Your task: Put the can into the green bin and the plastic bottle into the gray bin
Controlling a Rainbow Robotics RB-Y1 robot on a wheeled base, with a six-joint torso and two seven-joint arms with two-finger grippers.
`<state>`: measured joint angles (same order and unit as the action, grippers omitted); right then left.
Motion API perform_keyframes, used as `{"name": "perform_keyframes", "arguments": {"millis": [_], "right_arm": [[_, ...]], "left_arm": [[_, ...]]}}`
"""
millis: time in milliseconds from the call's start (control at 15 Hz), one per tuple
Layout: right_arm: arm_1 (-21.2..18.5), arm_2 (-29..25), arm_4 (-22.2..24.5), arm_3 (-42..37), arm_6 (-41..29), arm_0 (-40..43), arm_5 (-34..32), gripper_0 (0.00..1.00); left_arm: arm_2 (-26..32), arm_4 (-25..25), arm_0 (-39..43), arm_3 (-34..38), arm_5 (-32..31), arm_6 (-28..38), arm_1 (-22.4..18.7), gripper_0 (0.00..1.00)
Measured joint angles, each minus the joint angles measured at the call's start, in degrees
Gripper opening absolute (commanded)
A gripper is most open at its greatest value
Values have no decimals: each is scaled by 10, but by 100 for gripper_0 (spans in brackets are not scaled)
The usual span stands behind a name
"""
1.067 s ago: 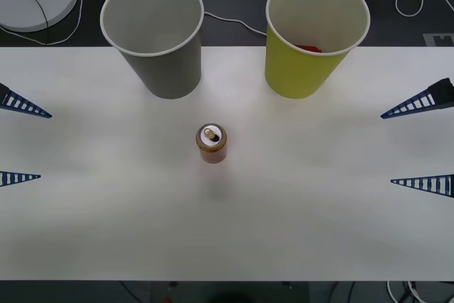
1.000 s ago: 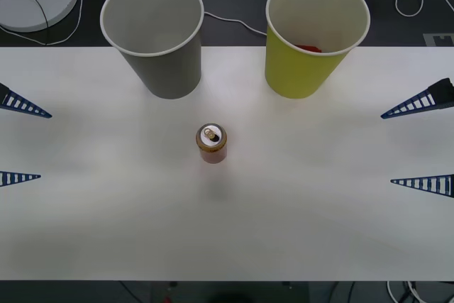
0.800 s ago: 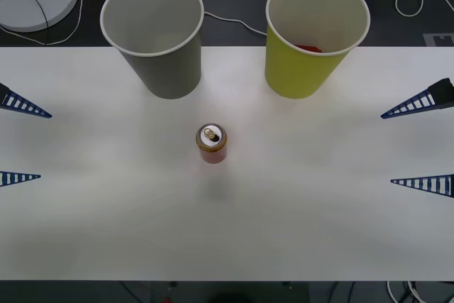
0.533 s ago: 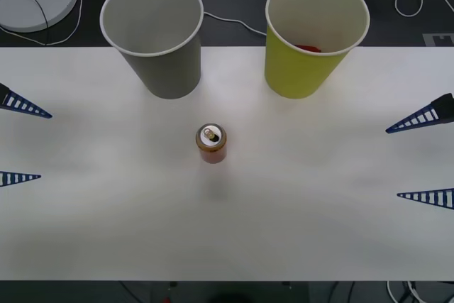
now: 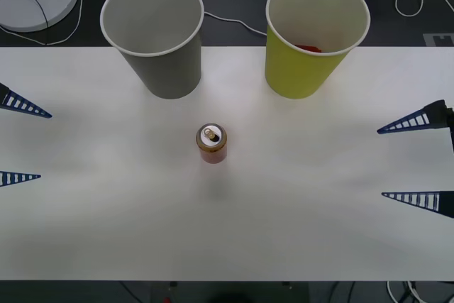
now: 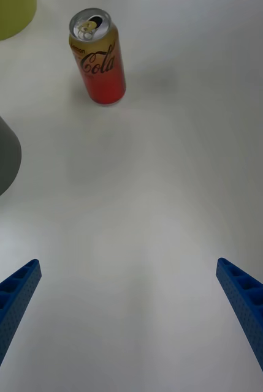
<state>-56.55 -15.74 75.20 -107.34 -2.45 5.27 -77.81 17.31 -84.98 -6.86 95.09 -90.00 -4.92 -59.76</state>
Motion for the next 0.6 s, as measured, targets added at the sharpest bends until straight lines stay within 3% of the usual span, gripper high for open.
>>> {"name": "perform_keyframes", "arguments": {"millis": [600], "right_arm": [[143, 0, 85, 6, 13, 0, 21, 100]], "left_arm": [[0, 0, 0, 0, 0, 0, 0, 100]]}}
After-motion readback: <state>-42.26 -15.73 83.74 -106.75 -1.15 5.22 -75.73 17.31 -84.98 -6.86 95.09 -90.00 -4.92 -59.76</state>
